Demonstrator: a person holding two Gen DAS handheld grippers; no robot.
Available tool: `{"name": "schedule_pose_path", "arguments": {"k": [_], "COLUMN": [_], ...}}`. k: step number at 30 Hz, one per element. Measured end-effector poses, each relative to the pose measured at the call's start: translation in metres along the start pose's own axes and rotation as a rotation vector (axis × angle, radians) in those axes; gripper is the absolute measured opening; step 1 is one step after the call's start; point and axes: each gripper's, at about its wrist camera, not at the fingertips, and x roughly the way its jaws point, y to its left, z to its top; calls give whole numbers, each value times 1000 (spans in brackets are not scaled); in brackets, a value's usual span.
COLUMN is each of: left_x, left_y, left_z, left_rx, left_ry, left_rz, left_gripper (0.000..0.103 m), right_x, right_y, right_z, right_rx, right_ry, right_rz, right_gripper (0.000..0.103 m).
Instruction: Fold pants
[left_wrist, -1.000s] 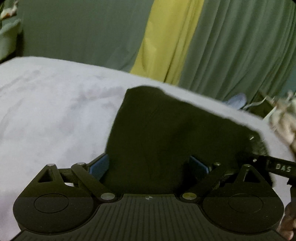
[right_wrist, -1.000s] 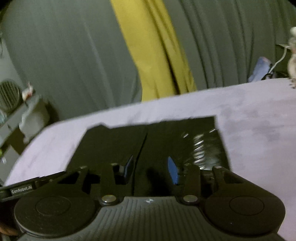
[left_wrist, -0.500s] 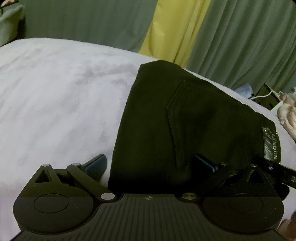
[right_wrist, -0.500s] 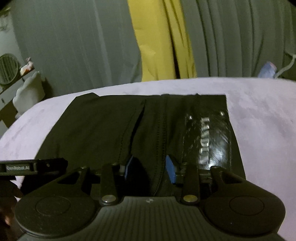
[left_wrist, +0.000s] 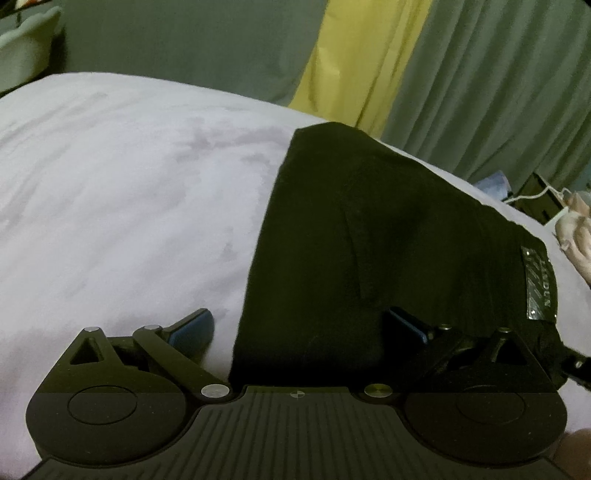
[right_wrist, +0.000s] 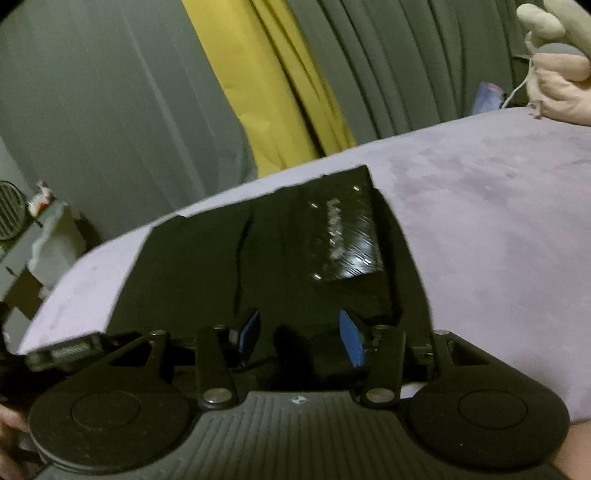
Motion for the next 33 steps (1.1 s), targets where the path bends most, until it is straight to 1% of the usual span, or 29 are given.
{"name": "schedule_pose_path", "arguments": {"k": [5,8,12,16,18,21,26,29,31,33], "left_x": [-4,-7,-15,-16,-10,5,39,65,81,94], "left_y": [2,1,-2,-20,-31,-43,-53,-59,-59,-57], "left_z": [0,0,1,14,25,44,82,100,105,103], "left_rx": [-21,-20,3,100,146,181,171,184,179,179], "left_ry": [1,-5,-73,-129,-140,-144,-134,-111,-96,-83], "left_rz": [2,0,-7,-18,-16,-5,38,80,81,79], "left_gripper": [103,103,103,103,103,103,103,103,103,103], "right_x": [1,2,-2,1,14,40,87,115,132,143], "right_y": [5,3,4,19,31,52,87,92,89,84], "right_z": [-4,-4,1,11,21,38,65,78,81,77], "right_rx": [-27,-9,25,-9,-53,-100,-217,-250,-272,-284], "right_ry": [0,6,-10,-50,-47,-41,-54,-36,-17,-4], "right_rz": [-23,-18,-16,-27,-39,-48,-67,-100,-119,-114], "right_gripper": [49,49,49,49,48,48,47,47,45,44]}}
